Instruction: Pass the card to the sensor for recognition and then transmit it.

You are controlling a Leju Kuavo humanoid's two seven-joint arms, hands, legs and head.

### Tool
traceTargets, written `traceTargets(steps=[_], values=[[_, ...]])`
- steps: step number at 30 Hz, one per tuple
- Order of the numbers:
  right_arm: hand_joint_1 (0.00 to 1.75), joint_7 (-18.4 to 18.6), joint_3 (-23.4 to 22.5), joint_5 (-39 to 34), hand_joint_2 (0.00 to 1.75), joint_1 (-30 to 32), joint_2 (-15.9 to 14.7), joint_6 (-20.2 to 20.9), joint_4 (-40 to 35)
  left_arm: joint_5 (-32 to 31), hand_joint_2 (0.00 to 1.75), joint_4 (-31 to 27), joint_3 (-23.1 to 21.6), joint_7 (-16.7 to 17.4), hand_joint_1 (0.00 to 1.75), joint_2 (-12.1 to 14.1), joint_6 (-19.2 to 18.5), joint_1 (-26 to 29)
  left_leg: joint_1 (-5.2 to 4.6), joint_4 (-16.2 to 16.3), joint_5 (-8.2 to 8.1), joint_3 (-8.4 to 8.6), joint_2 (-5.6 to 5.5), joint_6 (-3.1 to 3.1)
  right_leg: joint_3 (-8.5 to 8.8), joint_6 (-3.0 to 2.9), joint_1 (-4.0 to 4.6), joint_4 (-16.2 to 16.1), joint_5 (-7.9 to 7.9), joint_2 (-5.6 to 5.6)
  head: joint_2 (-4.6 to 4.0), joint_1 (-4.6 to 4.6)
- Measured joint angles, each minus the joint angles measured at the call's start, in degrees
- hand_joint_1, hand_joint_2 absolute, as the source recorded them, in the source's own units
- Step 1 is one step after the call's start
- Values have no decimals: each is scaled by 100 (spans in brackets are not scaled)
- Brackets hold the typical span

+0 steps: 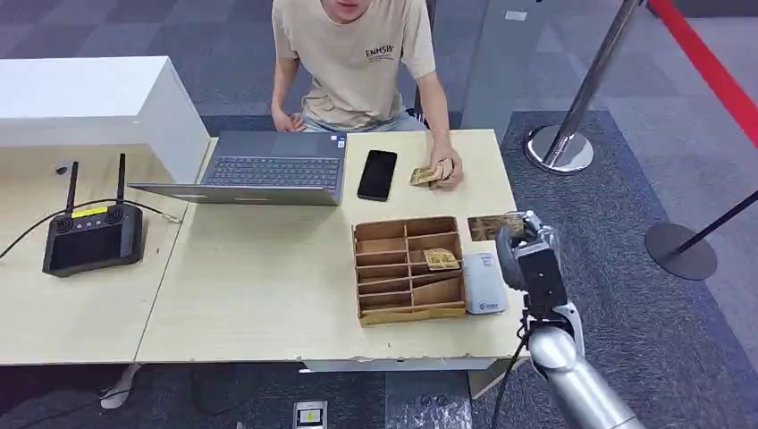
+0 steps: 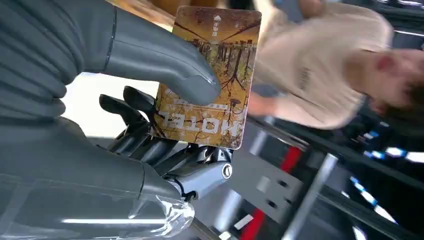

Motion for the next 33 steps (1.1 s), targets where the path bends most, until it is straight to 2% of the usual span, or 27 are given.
traceTargets(steps=[4,5,14,17,18,20,25,30,33], values=[[175,35,-127,120,175,-77,-2,24,-518,-172,0,0,-105,-33,0,2,127,-7,0,0,0,-2,0,0,-1,0,0,0,0,0,-2,2],[175,37,-148,109,175,-116,-2,70,-631,-190,175,0,-124,-53,0,2,151,-7,0,0,0,-2,1,0,-1,0,0,0,0,0,0,0],[175,249,-127,342,175,-767,15,507,-926,-402,175,2,-328,-31,0,7,68,-55,-1,0,2,-12,-2,-1,-5,0,-1,1,1,-1,0,4],[175,407,-15,721,175,-1273,55,614,-777,-492,175,4,-431,-4,0,31,-35,-139,-2,0,3,-13,2,-2,-10,-4,-1,4,4,2,-2,2],[175,437,35,789,175,-1408,63,625,-710,-498,0,4,-444,0,0,33,-59,-164,-2,0,3,-12,-4,-2,-9,-3,-1,4,3,-1,0,2],[175,590,120,1102,175,-1591,105,636,-592,-526,0,4,-470,4,0,37,-79,-188,-2,0,3,-14,-6,-3,-9,-3,-1,4,3,-4,0,4],[175,1141,462,2493,175,-2187,182,636,-115,-583,0,4,-549,61,0,50,-149,-255,-1,-1,3,-16,-7,-3,-11,-1,0,5,1,-4,0,4],[175,1978,970,4818,175,-2664,212,846,370,-603,0,4,-579,138,0,57,-239,-270,0,-1,3,-17,-6,-3,-13,-1,0,5,1,-3,0,0],[175,2201,1240,5530,175,-2852,219,971,611,-642,0,4,-588,140,0,59,-241,-275,0,-2,3,-17,-6,-3,-13,-1,1,5,1,-3,0,2]])
